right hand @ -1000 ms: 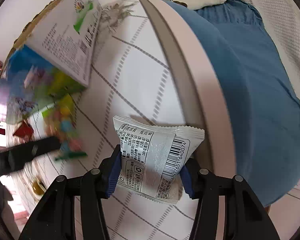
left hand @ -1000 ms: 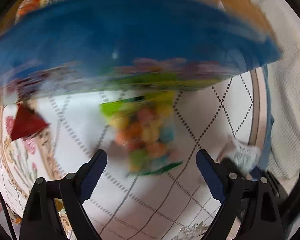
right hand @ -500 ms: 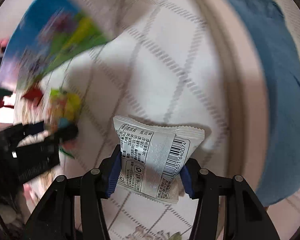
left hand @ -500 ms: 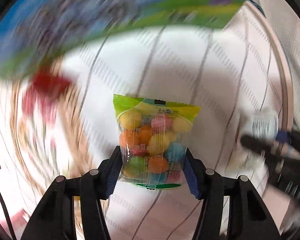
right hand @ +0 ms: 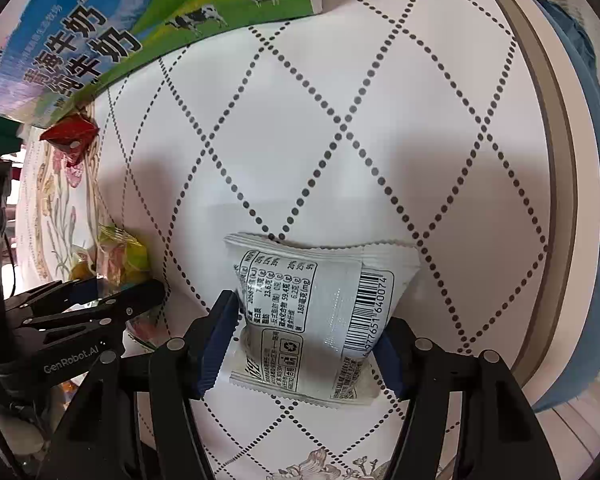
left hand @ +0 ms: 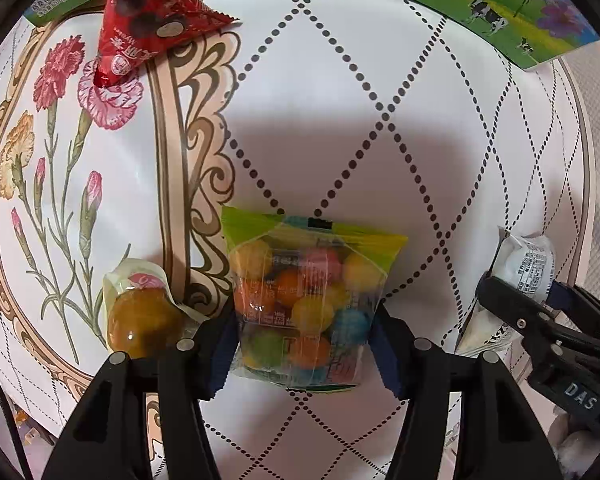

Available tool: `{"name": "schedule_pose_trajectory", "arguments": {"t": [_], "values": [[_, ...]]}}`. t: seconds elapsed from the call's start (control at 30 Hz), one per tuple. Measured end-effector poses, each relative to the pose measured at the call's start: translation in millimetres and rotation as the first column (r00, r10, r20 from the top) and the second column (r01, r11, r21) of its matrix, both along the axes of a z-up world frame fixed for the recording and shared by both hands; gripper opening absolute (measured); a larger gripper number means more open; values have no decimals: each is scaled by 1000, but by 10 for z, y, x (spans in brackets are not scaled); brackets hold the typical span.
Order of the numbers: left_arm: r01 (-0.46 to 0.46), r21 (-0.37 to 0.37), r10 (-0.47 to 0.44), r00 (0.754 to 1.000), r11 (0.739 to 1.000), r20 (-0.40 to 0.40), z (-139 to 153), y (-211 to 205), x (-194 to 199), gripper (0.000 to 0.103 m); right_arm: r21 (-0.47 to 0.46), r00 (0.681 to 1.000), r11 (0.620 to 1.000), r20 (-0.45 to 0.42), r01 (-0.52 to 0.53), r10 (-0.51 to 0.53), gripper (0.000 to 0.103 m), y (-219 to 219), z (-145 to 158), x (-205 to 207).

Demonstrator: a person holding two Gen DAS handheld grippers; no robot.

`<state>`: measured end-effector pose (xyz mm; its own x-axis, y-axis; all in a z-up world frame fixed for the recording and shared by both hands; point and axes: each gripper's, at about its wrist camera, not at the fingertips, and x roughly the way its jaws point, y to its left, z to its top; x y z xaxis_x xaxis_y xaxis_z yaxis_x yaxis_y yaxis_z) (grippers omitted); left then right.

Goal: Organize snacks
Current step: 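Carry both packs into the box and open both tools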

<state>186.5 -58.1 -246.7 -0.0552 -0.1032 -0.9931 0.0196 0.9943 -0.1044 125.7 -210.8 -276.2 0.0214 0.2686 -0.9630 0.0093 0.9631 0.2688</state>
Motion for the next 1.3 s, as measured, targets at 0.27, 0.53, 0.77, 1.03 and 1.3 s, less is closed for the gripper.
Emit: {"name": "schedule_pose_trajectory", "arguments": {"t": [0.27,0.53,0.77,1.03,1.3], "values": [[43,-15,-42,997,999,65,381,-12,-359,47,14,996,998,52,67,-68,50,28,49,-138],[39,-135,-13,982,990,190,1306,209,-294,47,143,991,989,125,28,-46,49,47,699,-26],[16,-218,47,959,976,281,2133,468,366,47,219,963,973,271,-69,8,49,194,1715,482],[-23,-108,52,959,994,278,2172,815,1538,47,113,931,983,353,-145,96,49,459,2258,1619],[-78,-63,84,991,995,107,1500,895,2325,47,9,955,983,239,-181,174,49,815,1714,2551]]}}
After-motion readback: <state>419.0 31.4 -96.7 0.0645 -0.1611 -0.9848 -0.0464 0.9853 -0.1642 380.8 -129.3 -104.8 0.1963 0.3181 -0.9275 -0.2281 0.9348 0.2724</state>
